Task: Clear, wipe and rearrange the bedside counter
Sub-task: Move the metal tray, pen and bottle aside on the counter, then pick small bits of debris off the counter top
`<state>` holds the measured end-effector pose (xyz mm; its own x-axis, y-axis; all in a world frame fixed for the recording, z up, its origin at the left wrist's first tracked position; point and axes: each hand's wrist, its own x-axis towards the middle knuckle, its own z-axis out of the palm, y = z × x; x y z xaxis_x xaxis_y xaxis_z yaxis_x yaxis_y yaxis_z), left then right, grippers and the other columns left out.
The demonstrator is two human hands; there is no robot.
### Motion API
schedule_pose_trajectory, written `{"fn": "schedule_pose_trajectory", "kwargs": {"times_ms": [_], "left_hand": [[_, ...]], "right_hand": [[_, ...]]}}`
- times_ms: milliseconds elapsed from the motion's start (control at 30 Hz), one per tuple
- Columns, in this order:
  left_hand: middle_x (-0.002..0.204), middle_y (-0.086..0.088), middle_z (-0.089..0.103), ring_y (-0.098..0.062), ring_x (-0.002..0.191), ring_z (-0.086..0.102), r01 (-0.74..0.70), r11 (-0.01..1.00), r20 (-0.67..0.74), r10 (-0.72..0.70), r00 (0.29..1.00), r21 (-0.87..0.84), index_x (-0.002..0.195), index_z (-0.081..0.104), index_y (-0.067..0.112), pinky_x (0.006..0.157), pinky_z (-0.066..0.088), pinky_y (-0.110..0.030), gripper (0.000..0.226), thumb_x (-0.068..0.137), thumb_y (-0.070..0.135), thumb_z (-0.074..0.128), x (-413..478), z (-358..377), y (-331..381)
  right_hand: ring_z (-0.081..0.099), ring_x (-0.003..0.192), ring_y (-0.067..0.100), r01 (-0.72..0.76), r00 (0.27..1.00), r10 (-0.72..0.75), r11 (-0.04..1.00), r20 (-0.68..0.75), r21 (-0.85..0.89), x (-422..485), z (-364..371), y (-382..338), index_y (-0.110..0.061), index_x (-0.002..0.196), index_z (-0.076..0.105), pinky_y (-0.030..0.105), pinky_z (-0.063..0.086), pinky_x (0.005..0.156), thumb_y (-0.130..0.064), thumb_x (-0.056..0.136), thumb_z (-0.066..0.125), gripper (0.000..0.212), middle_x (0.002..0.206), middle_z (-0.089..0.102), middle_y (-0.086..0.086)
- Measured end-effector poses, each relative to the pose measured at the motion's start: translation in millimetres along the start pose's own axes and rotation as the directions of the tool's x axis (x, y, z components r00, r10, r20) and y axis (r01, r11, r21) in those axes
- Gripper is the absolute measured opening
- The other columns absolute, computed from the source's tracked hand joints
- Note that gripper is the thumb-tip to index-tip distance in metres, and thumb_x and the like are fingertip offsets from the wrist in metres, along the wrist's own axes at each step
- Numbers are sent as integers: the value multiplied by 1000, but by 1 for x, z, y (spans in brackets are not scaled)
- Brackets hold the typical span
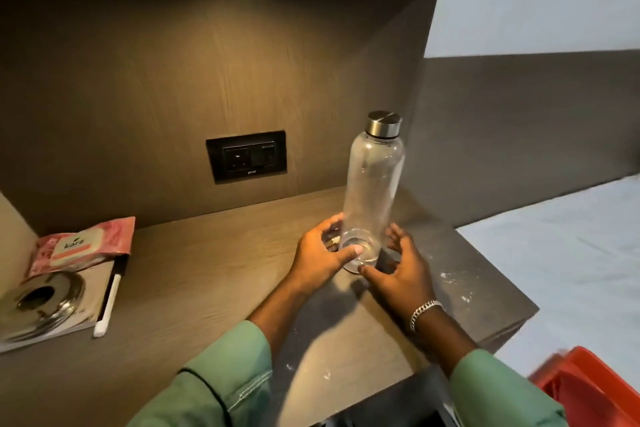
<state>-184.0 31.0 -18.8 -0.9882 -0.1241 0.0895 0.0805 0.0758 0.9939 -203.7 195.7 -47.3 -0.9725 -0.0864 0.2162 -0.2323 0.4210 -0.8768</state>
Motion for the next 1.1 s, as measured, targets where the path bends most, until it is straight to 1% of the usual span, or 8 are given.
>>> {"fn": "schedule_pose_trajectory", "kwargs": {"times_ms": [133, 267, 400, 533, 667, 900, 967, 1100], "left_hand": [[116, -11, 68, -17, 103, 65, 16, 999, -139, -12, 990, 28, 120, 61, 6, 97, 52, -36, 53, 70, 0, 78, 0, -4, -3], [115, -9, 69, -15, 104, 65, -34, 999, -225, 28, 974, -21, 120, 63, 11, 95, 53, -32, 54, 69, 1, 78, -10, -27, 2], [106, -2, 71, 0, 92, 66, -73, 996, -378, 86, 922, 49, 113, 67, 12, 81, 52, -14, 51, 65, 0, 79, -13, -97, 12], [97, -14, 70, 9, 67, 64, -48, 984, -565, 136, 814, 169, 110, 66, 4, 70, 53, -11, 47, 66, -11, 74, -18, -180, 15], [102, -9, 69, -16, 91, 66, 96, 969, -709, 97, 698, 227, 121, 60, 7, 80, 54, -23, 53, 71, -4, 75, -28, -244, 4], [109, -20, 71, -21, 98, 65, 230, 930, -818, 113, 564, 287, 123, 58, 0, 87, 50, -30, 48, 77, 2, 72, -36, -280, -12], [102, -20, 72, -27, 96, 66, 246, 924, -822, 111, 558, 291, 114, 63, -2, 85, 53, -37, 35, 81, 5, 69, -34, -275, -11], [82, -21, 69, -28, 74, 61, 245, 937, -872, 106, 478, 248, 86, 66, -1, 65, 38, -29, 12, 77, -7, 62, -34, -257, -15]], "right_hand": [[71, 91, 4, 54, 986, -61, 997, 157, 47, 17, 7, 1, -36, 126, 53, 35, 60, 85, -28, 62, 86, 72, 106, 74, -7], [62, 80, -22, 196, 957, -168, 975, 237, -100, 29, 14, -15, -44, 117, 54, -4, 45, 73, -47, 58, 86, 67, 99, 72, -17], [46, 77, -38, 327, 910, -304, 944, 281, -37, 46, 80, -64, -34, 125, 51, -13, 32, 69, -43, 58, 88, 78, 93, 60, -29], [57, 79, -27, 373, 825, -397, 917, 402, 141, 59, 174, -109, -22, 126, 54, -8, 39, 64, -30, 54, 93, 82, 94, 61, -25], [64, 86, 2, 360, 763, -392, 918, 514, 165, 61, 251, -142, -18, 129, 53, -6, 41, 66, -30, 57, 91, 82, 109, 71, 0], [60, 117, 22, 237, 779, -263, 964, 570, 120, 54, 308, -159, -28, 141, 40, 30, 48, 99, -26, 71, 83, 82, 131, 59, 8], [60, 117, 20, 218, 786, -245, 969, 567, 116, 51, 302, -160, -24, 142, 41, 25, 47, 98, -21, 73, 81, 79, 131, 60, 9], [64, 109, 23, 217, 827, -211, 975, 521, 49, 40, 275, -155, -14, 137, 49, 20, 46, 95, -13, 79, 75, 64, 124, 65, 12]]}}
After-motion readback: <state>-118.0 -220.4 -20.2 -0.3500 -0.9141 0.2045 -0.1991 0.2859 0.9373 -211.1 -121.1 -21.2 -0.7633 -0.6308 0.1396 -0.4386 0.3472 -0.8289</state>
